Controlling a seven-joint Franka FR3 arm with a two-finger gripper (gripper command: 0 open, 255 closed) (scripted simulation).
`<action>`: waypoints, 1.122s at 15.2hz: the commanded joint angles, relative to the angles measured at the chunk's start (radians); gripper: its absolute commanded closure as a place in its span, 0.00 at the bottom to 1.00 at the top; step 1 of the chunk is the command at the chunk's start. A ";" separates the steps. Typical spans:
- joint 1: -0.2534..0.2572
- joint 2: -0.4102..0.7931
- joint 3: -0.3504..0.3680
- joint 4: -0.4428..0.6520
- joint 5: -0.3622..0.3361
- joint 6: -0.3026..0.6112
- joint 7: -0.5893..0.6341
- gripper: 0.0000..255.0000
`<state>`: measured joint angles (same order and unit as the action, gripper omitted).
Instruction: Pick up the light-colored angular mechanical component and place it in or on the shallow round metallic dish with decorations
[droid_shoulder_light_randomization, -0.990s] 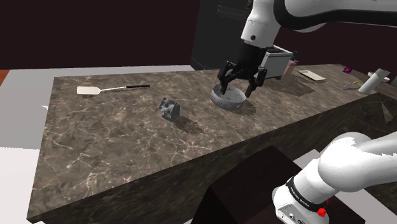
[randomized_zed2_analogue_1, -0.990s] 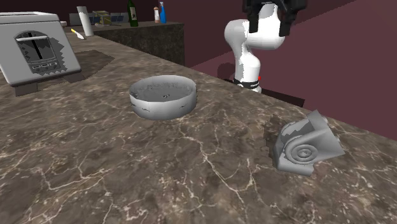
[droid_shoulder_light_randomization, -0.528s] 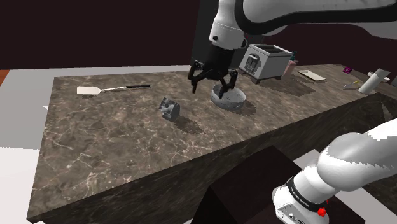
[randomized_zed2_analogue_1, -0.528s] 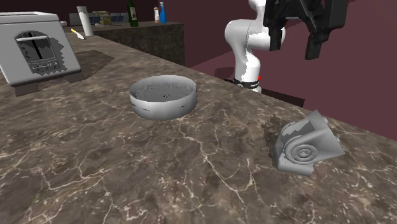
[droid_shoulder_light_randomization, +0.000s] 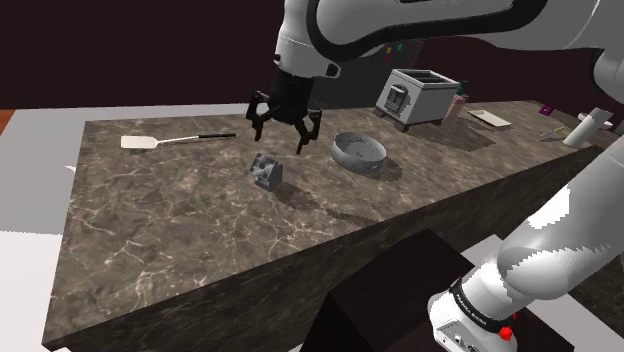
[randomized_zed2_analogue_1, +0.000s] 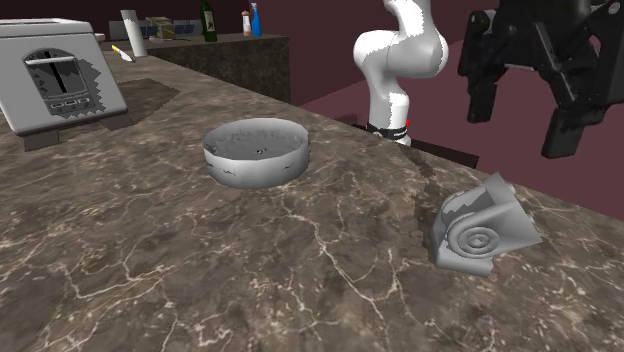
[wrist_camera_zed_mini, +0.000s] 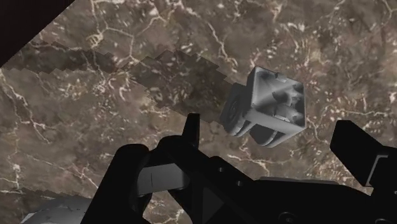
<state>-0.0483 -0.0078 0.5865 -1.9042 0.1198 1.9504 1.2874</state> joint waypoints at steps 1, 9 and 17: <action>0.008 0.070 0.010 0.057 -0.043 0.011 0.065 0.00; 0.020 0.103 0.012 -0.011 -0.062 0.107 0.078 0.00; 0.020 0.103 0.011 -0.011 -0.062 0.107 0.078 1.00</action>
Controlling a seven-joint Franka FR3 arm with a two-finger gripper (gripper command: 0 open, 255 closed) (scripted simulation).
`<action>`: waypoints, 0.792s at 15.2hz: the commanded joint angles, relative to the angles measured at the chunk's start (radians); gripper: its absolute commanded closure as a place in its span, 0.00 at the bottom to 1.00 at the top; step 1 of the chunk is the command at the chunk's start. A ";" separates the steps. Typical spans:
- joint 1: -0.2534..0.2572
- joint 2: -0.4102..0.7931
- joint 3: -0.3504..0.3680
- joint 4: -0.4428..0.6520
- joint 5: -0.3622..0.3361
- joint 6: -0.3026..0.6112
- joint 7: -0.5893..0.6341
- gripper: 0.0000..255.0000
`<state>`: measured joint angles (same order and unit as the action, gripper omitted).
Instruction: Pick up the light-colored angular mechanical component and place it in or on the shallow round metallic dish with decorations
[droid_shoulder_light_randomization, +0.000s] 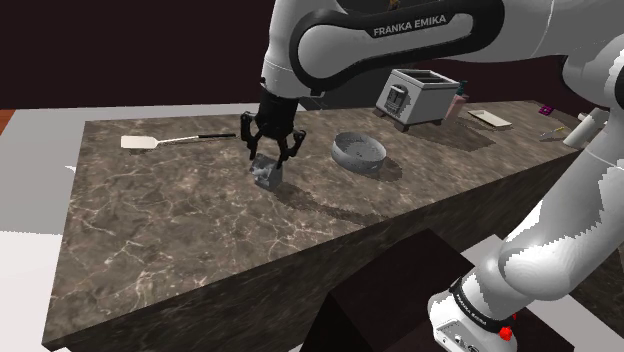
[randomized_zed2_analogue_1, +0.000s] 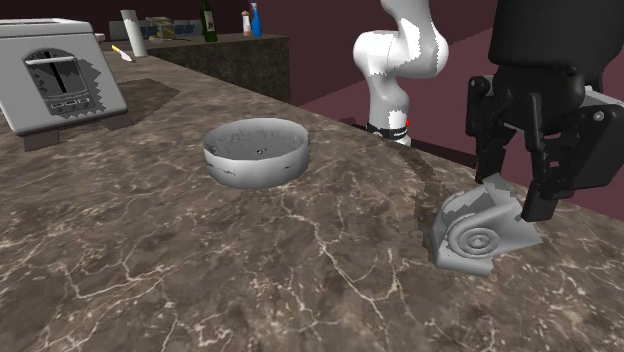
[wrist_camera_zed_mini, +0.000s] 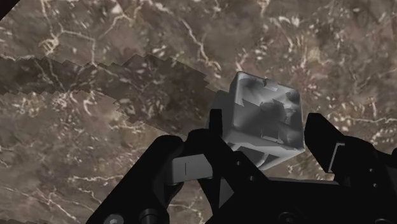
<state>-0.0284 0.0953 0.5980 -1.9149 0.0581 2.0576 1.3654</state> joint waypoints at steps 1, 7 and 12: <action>0.000 0.000 0.000 0.000 0.000 0.000 0.000 1.00; 0.000 -0.001 0.000 0.000 0.000 0.000 0.000 1.00; -0.002 -0.011 0.000 0.029 0.006 -0.038 -0.001 1.00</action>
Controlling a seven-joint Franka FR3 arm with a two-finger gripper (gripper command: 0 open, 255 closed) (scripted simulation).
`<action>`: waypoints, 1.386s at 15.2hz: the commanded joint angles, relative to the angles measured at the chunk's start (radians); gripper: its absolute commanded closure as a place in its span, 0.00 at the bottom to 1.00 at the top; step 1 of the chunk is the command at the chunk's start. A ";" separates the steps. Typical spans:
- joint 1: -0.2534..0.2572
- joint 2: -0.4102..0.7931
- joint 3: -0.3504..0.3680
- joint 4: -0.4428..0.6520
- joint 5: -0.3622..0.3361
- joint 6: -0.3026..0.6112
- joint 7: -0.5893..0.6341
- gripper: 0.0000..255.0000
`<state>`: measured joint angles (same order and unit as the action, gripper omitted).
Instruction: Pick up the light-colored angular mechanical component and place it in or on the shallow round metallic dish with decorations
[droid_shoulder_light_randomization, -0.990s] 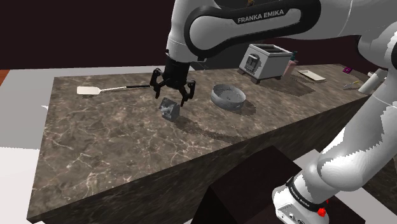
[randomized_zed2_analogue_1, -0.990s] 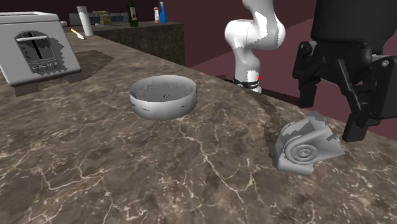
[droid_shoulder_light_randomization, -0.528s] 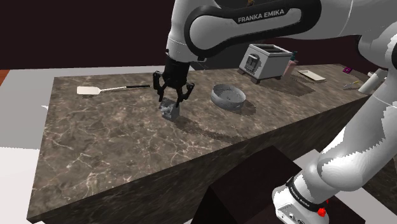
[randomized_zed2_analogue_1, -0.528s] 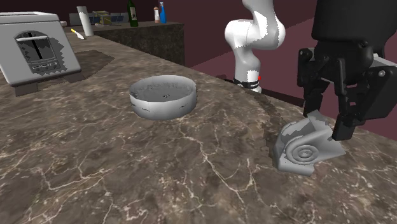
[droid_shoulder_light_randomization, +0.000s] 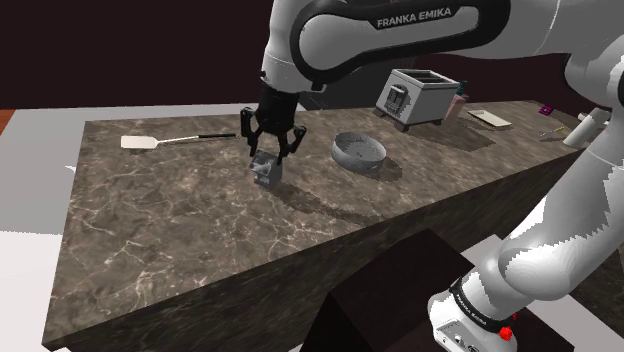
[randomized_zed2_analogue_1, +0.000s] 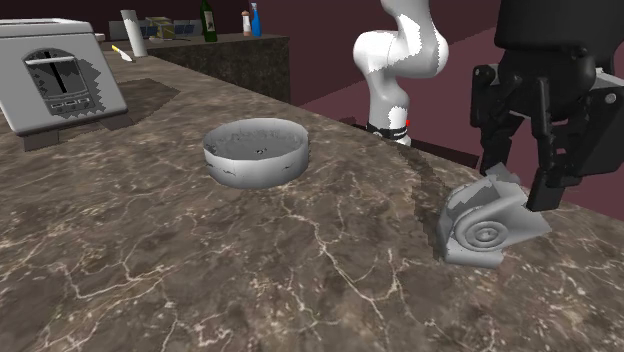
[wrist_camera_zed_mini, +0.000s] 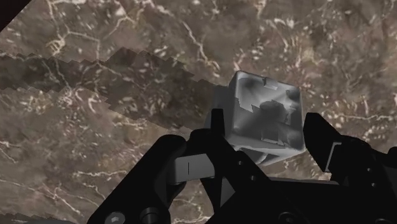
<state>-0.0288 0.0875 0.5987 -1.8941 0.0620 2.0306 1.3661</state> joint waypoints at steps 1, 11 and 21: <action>-0.002 -0.007 -0.001 0.018 0.004 -0.024 -0.002 1.00; -0.004 -0.025 -0.001 0.134 0.012 -0.155 0.002 1.00; -0.019 -0.047 -0.011 0.234 0.023 -0.275 -0.016 1.00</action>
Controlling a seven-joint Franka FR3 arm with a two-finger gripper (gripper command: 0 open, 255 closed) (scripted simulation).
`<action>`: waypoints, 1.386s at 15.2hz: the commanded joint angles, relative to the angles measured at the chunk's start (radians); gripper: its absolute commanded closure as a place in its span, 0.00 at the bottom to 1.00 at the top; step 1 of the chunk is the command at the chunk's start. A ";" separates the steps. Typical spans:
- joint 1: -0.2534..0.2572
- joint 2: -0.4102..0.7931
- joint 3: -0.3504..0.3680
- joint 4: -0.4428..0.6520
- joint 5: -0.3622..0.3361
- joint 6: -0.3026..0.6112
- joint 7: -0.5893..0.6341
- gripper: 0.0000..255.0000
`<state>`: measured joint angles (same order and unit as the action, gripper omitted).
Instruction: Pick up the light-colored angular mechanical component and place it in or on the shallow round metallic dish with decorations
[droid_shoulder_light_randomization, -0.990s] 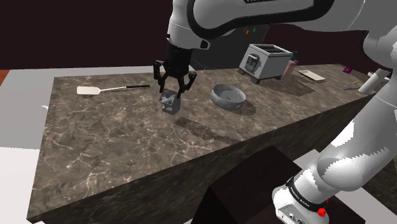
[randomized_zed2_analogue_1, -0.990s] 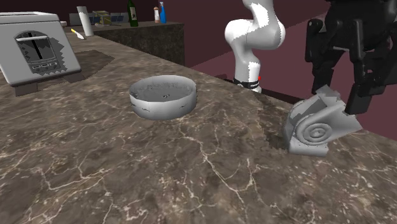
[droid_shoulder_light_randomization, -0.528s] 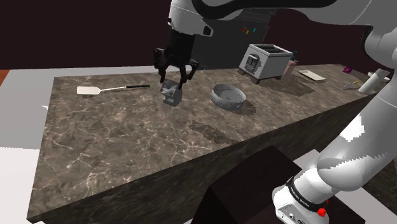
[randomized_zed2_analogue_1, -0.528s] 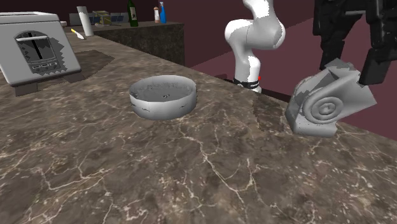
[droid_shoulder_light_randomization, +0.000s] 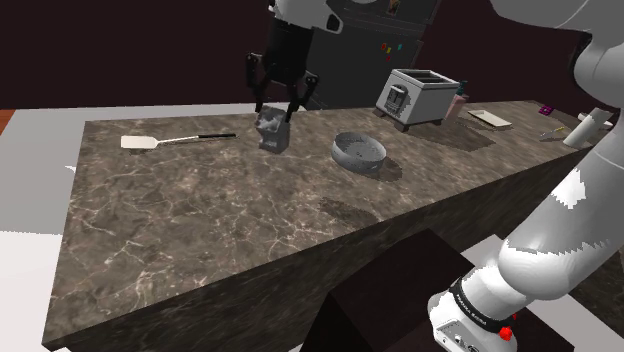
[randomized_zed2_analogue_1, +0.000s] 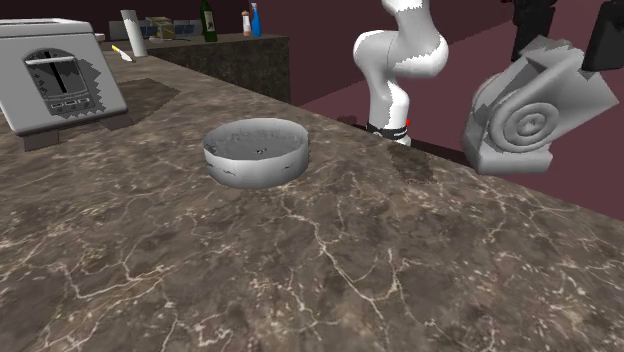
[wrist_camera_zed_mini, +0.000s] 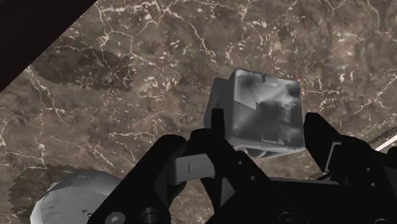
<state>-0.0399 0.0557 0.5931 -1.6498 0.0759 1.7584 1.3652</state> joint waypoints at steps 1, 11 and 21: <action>-0.024 -0.040 -0.018 -0.032 0.026 -0.006 -0.045 1.00; -0.142 -0.217 -0.171 -0.167 0.112 -0.064 -0.325 1.00; -0.239 -0.269 -0.329 -0.183 0.103 -0.137 -0.570 1.00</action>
<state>-0.2715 -0.2029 0.2780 -1.8197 0.1785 1.6215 0.8187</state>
